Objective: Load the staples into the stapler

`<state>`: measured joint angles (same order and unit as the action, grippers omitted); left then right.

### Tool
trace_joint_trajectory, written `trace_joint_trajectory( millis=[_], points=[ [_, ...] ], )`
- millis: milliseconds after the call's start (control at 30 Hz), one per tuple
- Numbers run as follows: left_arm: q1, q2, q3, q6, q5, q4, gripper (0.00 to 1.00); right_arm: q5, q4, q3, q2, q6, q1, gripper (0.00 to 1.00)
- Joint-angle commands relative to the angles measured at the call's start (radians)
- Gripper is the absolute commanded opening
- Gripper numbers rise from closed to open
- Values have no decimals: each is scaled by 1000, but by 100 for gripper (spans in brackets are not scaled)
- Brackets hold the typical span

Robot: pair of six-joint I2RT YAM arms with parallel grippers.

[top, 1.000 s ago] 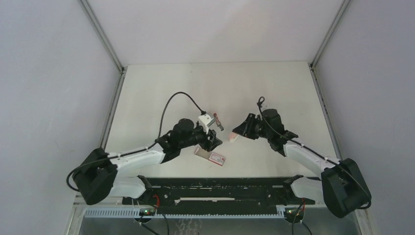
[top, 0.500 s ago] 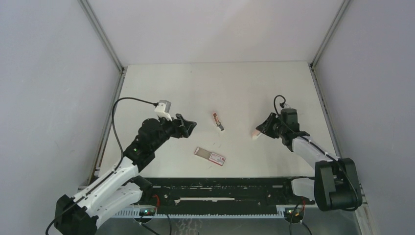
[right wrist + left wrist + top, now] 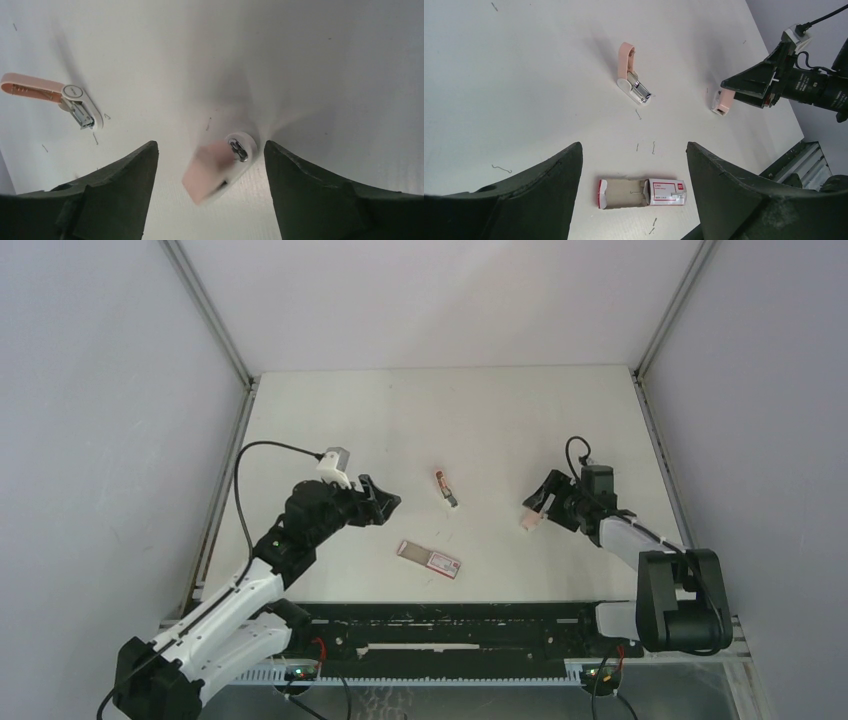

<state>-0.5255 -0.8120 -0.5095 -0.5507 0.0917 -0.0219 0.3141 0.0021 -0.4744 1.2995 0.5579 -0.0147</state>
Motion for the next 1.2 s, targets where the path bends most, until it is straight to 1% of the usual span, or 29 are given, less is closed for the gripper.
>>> trace_joint_trajectory(
  millis=[0,133,267,367,467,567,700,767,833,933,1033,1167],
  points=[
    [11,-8,-2,-12,26,20,80,-59,-17,-1,-33,-22,23,84],
    [12,-33,-17,0,35,31,80,-150,-86,0,-102,-25,50,87],
    [13,-115,-53,16,66,74,80,-173,-134,5,-204,-38,78,87],
    [13,-208,-94,33,84,124,80,-119,-144,13,-282,-53,91,87],
    [17,-317,-135,65,87,197,79,-21,-128,43,-367,-68,91,87],
    [21,-445,-196,101,125,263,78,78,-116,66,-446,-87,91,87],
    [29,-618,-287,159,186,339,75,176,-118,85,-512,-109,91,86],
    [34,-699,-318,179,203,388,75,212,-107,100,-531,-108,89,87],
    [69,-775,-352,189,229,426,74,244,-95,111,-542,-107,89,87],
    [90,-863,-392,202,249,448,72,261,-83,124,-551,-105,88,86],
    [96,-912,-430,218,273,450,72,274,-64,132,-548,-104,87,87],
    [97,-966,-459,224,370,477,71,286,-44,134,-526,-104,87,87]
  ],
)
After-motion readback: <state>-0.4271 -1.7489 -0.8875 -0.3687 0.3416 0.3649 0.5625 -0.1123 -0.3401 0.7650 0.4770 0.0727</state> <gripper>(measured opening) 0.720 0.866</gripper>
